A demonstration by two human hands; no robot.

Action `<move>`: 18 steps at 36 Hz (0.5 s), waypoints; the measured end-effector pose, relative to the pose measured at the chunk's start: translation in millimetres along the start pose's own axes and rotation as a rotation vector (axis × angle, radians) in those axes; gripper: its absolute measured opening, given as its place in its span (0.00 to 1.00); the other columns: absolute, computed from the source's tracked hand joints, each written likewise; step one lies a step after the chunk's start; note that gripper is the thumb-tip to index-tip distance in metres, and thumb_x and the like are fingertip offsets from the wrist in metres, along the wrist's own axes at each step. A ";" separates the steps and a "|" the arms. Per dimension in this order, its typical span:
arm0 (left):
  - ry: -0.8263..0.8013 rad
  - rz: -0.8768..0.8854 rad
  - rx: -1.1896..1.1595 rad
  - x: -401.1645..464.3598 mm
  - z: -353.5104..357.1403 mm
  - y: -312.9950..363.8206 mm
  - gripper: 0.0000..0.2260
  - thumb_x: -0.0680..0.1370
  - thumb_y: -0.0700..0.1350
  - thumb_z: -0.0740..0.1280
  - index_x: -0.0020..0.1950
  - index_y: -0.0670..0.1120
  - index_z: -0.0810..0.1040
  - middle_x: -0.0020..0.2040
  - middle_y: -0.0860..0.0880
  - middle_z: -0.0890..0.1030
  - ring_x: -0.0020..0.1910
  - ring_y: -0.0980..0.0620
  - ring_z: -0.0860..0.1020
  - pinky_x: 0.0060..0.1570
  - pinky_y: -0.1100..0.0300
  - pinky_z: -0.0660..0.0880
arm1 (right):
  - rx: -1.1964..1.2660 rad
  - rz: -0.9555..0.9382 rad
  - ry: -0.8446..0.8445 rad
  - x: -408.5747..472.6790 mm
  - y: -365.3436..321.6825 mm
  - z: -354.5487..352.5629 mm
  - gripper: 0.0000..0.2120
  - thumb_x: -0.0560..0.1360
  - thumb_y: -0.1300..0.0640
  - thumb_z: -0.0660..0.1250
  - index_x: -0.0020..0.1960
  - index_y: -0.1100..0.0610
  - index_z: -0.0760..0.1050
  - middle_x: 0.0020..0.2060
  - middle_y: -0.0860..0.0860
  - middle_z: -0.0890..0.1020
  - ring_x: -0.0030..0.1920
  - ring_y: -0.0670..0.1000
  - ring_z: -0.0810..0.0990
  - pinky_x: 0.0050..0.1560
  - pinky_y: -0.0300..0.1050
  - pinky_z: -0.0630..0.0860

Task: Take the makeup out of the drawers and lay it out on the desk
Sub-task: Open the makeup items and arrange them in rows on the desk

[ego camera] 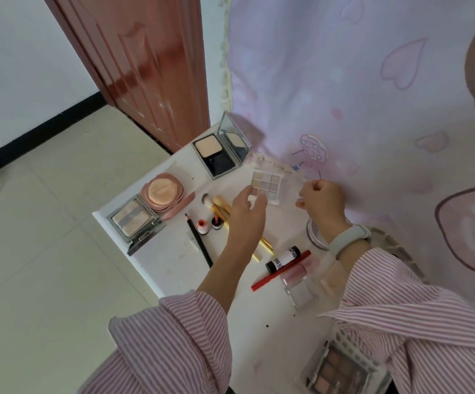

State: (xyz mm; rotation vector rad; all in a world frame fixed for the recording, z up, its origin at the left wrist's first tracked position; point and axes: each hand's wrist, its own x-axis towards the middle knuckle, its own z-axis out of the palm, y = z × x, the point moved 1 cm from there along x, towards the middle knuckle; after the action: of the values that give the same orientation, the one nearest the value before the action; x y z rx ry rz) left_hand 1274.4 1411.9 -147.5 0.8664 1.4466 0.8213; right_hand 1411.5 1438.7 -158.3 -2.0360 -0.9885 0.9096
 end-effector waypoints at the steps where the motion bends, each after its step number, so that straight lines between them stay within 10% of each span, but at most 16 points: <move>1: 0.001 0.037 0.040 -2.8 0.0 -2.7 0.20 0.80 0.47 0.58 0.73 0.49 0.63 0.72 0.51 0.66 0.69 0.50 0.65 0.64 0.57 0.64 | -0.004 -0.007 0.003 1.1 -0.7 0.1 0.15 0.78 0.62 0.58 0.47 0.76 0.73 0.35 0.57 0.75 0.30 0.48 0.78 0.42 0.51 0.77; 7: 0.057 0.192 0.290 -24.4 -4.0 -17.4 0.16 0.80 0.43 0.59 0.68 0.48 0.69 0.68 0.51 0.70 0.63 0.57 0.69 0.57 0.64 0.66 | -0.160 -0.063 -0.021 -4.9 -2.8 -6.8 0.16 0.77 0.58 0.57 0.42 0.71 0.73 0.38 0.67 0.80 0.41 0.63 0.80 0.44 0.50 0.74; 12: 0.079 0.308 0.469 -49.2 -14.6 -34.2 0.14 0.80 0.42 0.60 0.65 0.47 0.72 0.64 0.51 0.73 0.57 0.61 0.69 0.55 0.67 0.65 | -0.405 -0.219 -0.098 -34.3 13.1 -33.3 0.14 0.79 0.58 0.58 0.60 0.62 0.75 0.50 0.55 0.80 0.53 0.55 0.77 0.53 0.42 0.69; 18: 0.127 0.386 0.575 -72.5 -26.3 -60.0 0.13 0.78 0.39 0.61 0.62 0.45 0.75 0.60 0.51 0.75 0.58 0.57 0.71 0.57 0.65 0.64 | -0.983 -0.480 -0.110 -48.5 46.5 -46.7 0.15 0.74 0.52 0.63 0.59 0.58 0.72 0.59 0.57 0.72 0.61 0.59 0.68 0.55 0.52 0.70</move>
State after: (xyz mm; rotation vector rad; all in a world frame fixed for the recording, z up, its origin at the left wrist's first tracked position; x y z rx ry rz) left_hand 1247.1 1319.7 -164.7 1.5883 1.6870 0.7559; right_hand 1443.3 1363.3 -157.7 -2.2923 -2.1694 0.2643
